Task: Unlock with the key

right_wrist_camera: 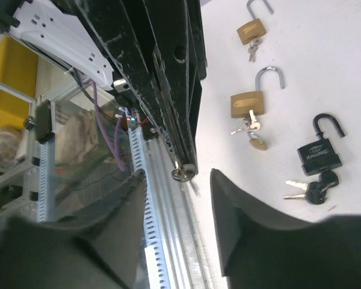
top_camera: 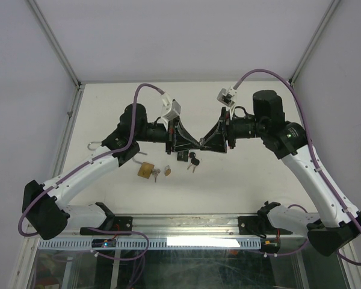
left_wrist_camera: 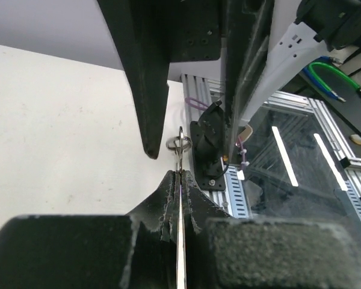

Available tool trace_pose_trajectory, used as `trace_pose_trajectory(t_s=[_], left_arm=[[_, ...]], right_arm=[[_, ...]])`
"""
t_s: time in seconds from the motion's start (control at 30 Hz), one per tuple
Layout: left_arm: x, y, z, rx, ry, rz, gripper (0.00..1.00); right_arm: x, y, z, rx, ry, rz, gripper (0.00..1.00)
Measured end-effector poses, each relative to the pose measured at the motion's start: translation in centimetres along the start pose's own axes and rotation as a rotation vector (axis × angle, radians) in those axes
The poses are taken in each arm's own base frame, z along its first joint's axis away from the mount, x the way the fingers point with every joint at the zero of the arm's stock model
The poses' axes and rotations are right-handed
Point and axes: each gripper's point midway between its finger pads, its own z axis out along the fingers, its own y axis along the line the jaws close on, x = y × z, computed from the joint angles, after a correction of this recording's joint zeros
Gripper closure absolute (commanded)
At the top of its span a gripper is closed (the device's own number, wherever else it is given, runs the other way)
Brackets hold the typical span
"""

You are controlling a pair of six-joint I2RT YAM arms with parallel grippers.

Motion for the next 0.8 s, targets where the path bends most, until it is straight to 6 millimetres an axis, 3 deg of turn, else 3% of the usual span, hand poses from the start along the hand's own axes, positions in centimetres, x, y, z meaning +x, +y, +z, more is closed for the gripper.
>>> trace_pose_trajectory(t_s=[0.03,0.07,0.13,0.3,0.53,0.8], left_arm=[[-0.1,0.2,0.0,-0.014,0.012,0.002,1.0],[-0.2,0.3,-0.1,-0.024,0.025,0.008,1.0],[-0.4,0.6,-0.3,-0.053,0.062,0.027,1.0],[-0.1,2.0,-0.7,-0.119,0.208,0.127,1.0],[2.6,4.1,-2.4,-0.188,0.471,0.223,1.0],[2.7,4.2,-4.7,-0.21,0.618,0.315,1.0]], right_arm=[[0.3,0.0,-0.1,0.001,0.006,0.003,0.08],[0.6,-0.1,-0.1,0.003,0.014,0.013,0.01],[1.3,-0.2,-0.2,0.012,0.034,0.017,0.0],[2.1,-0.6,-0.6,0.04,0.055,0.017,0.0],[1.8,-1.5,0.0,0.042,0.017,-0.031,0.03],[3.5,-3.4,2.2,-0.001,-0.116,-0.128,0.28]])
